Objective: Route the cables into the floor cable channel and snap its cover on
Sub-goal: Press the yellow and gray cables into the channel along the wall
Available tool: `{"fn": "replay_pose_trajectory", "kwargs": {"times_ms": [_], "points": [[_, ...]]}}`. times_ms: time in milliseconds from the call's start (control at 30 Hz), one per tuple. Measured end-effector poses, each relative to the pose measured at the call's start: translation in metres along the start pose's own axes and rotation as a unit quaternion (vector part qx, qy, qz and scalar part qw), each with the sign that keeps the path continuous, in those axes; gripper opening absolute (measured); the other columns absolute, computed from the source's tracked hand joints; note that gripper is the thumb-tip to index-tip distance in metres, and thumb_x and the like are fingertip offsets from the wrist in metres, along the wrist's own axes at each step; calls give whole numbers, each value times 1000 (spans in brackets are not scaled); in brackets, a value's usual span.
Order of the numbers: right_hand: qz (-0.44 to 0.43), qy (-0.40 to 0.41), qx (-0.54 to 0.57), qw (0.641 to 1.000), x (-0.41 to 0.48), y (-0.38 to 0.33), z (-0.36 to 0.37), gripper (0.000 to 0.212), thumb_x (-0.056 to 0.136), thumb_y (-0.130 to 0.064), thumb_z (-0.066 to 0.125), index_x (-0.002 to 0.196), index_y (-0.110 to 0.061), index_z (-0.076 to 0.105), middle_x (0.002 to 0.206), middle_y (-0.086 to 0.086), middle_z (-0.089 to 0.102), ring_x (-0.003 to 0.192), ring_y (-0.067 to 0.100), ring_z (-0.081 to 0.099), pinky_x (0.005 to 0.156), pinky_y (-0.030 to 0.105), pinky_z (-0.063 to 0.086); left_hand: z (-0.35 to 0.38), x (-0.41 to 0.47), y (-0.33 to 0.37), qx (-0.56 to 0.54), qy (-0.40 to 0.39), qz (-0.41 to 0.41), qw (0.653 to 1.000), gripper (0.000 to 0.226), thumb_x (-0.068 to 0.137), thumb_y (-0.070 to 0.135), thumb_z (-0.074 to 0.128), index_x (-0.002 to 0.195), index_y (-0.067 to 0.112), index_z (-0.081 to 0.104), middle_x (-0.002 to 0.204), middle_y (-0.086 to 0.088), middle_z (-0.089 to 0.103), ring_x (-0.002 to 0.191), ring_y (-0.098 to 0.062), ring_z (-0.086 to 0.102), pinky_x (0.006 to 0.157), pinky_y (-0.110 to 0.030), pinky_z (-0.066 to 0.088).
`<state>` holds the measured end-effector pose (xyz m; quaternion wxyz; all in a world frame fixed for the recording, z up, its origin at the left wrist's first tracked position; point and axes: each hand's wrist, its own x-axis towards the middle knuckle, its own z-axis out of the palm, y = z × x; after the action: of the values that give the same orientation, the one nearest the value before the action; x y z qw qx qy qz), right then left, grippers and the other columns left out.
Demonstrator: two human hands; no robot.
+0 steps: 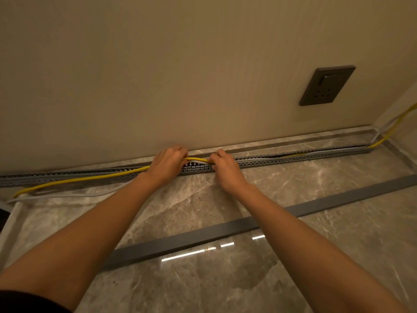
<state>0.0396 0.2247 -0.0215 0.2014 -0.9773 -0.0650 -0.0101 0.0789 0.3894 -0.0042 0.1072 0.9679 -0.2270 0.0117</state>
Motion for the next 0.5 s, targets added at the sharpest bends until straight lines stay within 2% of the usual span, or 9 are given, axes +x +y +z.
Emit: {"fn": "replay_pose_trajectory", "kwargs": {"times_ms": [100,200,333,433,500], "points": [[-5,-4,-8,1000,-3,1,2,30,92,-1,45,119,-5,58,123,15,50,111,31,46,91,36,40,7,-11,5,44,61,70,995,9,82,3,62,80,-6,62,84,-28,63,77,-40,59,63,-44,47],[-15,-4,3,1000,-7,3,2,32,91,-1,48,121,-7,57,121,14,50,111,30,45,95,35,39,7,-18,5,86,71,109,988,9,72,0,70,69,-6,65,66,-26,61,60,-37,60,50,-39,48],[-16,4,10,1000,-12,4,2,32,90,0,48,121,-2,55,121,15,51,114,29,45,100,35,37,4,-24,10,108,58,100,988,6,74,-3,68,75,-7,64,68,-26,63,60,-37,61,51,-39,49],[-19,5,-5,1000,-14,3,4,29,92,-4,46,118,1,59,121,15,51,115,28,44,101,33,36,4,-28,14,163,51,118,978,20,57,-6,79,69,-3,64,60,-21,64,47,-34,60,41,-31,48],[-7,5,-4,1000,-13,-1,4,28,92,-7,47,114,1,62,118,14,52,113,28,45,100,34,37,4,-31,15,189,56,120,973,25,48,-2,85,63,-1,66,56,-17,64,46,-31,61,40,-27,48]]}}
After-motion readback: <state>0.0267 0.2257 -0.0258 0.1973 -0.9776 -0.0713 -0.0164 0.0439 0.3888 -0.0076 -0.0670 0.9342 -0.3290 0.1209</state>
